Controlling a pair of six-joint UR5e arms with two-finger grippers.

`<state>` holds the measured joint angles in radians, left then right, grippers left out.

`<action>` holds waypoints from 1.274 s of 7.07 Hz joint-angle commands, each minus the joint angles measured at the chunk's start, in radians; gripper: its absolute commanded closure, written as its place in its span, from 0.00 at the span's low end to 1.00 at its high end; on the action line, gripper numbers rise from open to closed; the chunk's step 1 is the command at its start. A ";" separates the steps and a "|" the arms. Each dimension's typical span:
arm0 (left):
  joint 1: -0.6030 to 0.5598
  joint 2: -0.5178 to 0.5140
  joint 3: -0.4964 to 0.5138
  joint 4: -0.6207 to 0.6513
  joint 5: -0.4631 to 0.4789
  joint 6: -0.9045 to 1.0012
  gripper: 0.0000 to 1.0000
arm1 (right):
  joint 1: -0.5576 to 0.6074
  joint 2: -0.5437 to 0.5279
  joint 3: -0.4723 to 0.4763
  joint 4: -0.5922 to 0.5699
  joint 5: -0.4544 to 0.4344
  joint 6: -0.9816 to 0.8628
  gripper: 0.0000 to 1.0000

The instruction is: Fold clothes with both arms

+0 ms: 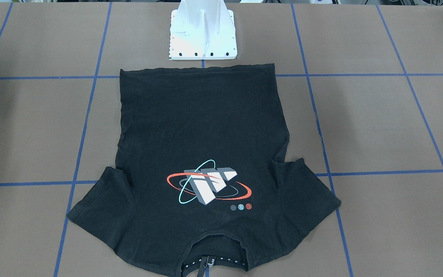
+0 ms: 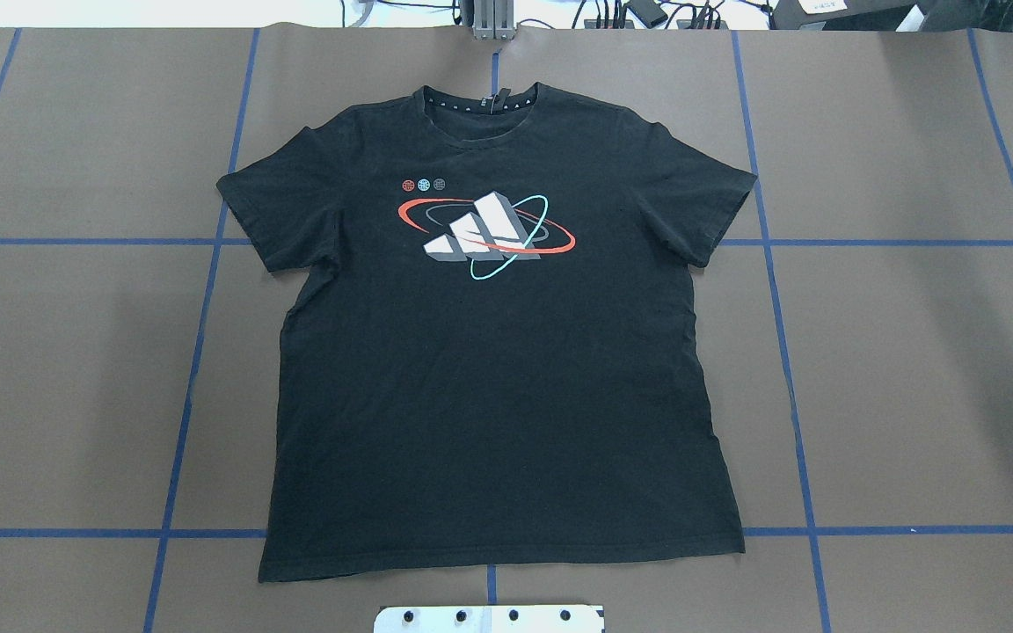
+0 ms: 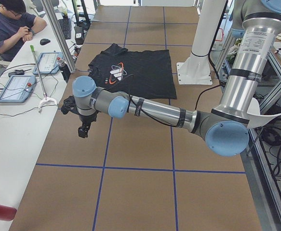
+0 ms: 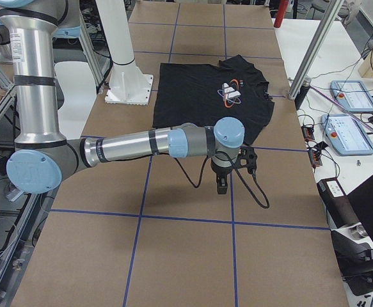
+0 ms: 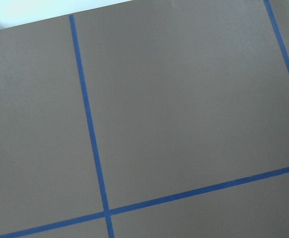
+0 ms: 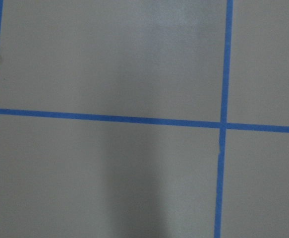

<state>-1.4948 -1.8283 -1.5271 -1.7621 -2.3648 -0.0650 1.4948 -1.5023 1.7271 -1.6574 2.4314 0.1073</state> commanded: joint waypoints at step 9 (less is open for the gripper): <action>0.028 -0.023 0.103 -0.299 0.002 -0.147 0.00 | -0.494 0.461 -0.444 0.676 -0.383 0.687 0.00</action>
<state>-1.4695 -1.8433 -1.4569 -2.0280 -2.3630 -0.2109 1.0828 -1.0662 1.3057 -1.0630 2.1662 0.7052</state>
